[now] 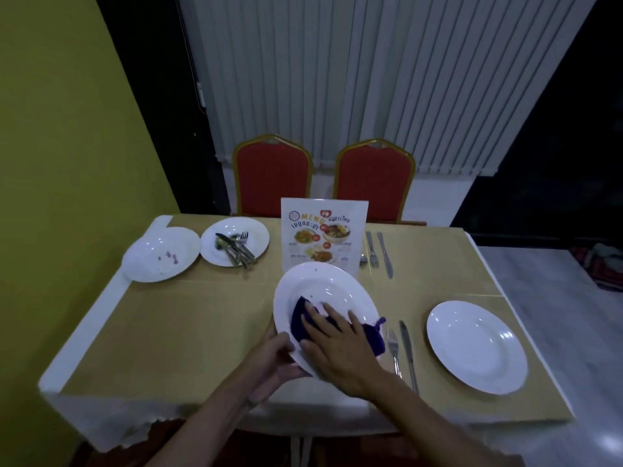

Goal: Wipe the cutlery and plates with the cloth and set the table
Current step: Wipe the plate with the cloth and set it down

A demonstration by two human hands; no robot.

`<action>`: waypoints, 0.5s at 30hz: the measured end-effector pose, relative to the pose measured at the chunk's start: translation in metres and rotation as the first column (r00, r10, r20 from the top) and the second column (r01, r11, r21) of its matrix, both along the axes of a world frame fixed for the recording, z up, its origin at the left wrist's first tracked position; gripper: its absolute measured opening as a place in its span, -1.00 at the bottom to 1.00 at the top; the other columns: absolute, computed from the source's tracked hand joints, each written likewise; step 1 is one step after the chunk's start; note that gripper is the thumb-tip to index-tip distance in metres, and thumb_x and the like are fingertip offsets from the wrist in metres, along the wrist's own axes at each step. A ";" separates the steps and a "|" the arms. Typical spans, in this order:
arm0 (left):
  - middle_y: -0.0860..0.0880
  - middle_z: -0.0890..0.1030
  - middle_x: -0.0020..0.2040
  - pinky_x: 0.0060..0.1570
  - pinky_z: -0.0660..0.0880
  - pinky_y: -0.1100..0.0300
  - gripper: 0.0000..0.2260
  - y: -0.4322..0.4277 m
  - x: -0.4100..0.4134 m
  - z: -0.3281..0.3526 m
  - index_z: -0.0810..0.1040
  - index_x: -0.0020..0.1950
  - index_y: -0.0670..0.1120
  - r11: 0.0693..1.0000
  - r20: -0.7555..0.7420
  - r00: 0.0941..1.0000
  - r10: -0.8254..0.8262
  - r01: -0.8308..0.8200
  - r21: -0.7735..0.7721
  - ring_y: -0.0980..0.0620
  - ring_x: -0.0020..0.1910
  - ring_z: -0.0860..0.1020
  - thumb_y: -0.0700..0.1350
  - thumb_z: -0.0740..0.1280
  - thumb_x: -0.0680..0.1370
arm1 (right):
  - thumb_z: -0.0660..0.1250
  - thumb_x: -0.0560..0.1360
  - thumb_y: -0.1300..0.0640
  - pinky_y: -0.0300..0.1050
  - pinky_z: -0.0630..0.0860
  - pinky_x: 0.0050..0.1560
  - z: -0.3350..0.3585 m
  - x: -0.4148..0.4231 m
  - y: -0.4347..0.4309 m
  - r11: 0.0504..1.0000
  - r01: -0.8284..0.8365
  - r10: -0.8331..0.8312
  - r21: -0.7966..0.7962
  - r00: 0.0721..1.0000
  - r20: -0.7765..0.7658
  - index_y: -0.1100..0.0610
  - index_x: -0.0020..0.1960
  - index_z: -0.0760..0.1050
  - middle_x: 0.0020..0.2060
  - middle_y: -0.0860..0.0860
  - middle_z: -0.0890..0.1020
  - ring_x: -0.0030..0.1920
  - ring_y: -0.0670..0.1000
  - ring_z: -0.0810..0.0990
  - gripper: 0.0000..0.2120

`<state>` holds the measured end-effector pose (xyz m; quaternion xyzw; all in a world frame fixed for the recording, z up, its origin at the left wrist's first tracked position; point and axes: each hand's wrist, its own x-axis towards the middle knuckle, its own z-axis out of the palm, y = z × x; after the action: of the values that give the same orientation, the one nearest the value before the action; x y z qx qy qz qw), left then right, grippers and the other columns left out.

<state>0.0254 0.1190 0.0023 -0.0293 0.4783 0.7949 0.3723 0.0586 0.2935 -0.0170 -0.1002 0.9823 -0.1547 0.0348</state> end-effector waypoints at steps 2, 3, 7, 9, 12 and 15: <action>-0.14 0.63 0.24 -0.10 0.60 -0.17 -0.43 0.000 0.011 0.010 0.44 0.40 0.10 0.997 -0.030 0.998 -0.056 0.054 -0.051 -0.15 -0.02 0.67 -0.40 0.06 0.53 | -0.13 0.64 -0.16 0.30 -0.04 0.50 0.010 -0.008 0.002 0.995 -0.029 0.037 0.092 0.995 -0.089 -0.11 0.55 0.11 0.57 -0.18 -0.17 0.58 0.11 -0.15 -0.51; -0.14 0.64 0.20 -0.10 0.60 -0.16 -0.43 -0.001 0.015 0.014 0.43 0.39 0.11 0.995 -0.069 0.995 -0.069 0.063 -0.083 -0.14 -0.09 0.65 -0.38 0.06 0.52 | -0.03 0.65 -0.10 0.34 -0.01 0.48 0.018 -0.014 0.007 0.987 -0.004 0.027 0.158 0.989 -0.144 -0.10 0.54 0.13 0.58 -0.13 -0.17 0.57 0.19 -0.18 -0.54; -0.07 0.62 0.06 -0.12 0.60 -0.16 -0.40 -0.003 0.016 0.037 0.49 0.27 0.26 0.993 -0.193 0.980 0.049 -0.068 -0.091 -0.13 -0.12 0.51 -0.31 0.18 0.39 | 0.09 0.64 -0.11 0.21 0.26 0.32 0.053 -0.022 0.024 0.896 0.432 -0.395 0.103 0.881 -0.260 -0.09 0.51 0.22 0.58 -0.03 0.06 0.50 0.23 0.06 -0.55; -0.10 0.61 0.05 -0.12 0.61 -0.16 -0.40 -0.002 0.014 0.044 0.50 0.27 0.24 0.990 -0.195 0.976 0.096 -0.113 -0.079 -0.14 -0.07 0.50 -0.33 0.16 0.40 | 0.39 0.47 -0.07 0.22 0.44 0.08 0.060 -0.003 0.005 0.889 0.446 -0.394 0.106 0.861 -0.323 -0.01 0.30 0.50 0.43 0.06 0.39 0.28 0.24 0.38 -0.58; -0.15 0.65 0.08 -0.15 0.61 -0.10 -0.44 0.004 0.022 0.042 0.49 0.33 0.14 0.993 -0.196 0.979 0.053 -0.072 -0.090 -0.14 -0.06 0.58 -0.34 0.12 0.46 | 0.57 0.26 0.05 0.14 0.58 -0.12 0.056 0.026 -0.023 0.958 0.230 -0.162 0.173 0.929 -0.334 -0.01 0.08 0.63 0.26 0.05 0.56 0.12 0.21 0.53 -0.60; -0.09 0.64 -0.01 -0.19 0.59 -0.04 -0.36 0.008 0.033 0.042 0.44 0.38 0.17 0.995 -0.203 0.979 -0.026 0.005 -0.103 -0.08 -0.18 0.56 -0.26 0.19 0.33 | 0.37 0.51 0.09 0.16 0.45 0.13 0.080 -0.004 -0.005 0.967 0.223 -0.130 0.122 0.847 -0.515 -0.01 0.35 0.49 0.47 -0.01 0.36 0.35 0.22 0.33 -0.59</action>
<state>0.0587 0.1266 0.0446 0.0371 0.5541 0.7653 0.3254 0.0550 0.2886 0.0630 -0.0424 0.9720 -0.0376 -0.2281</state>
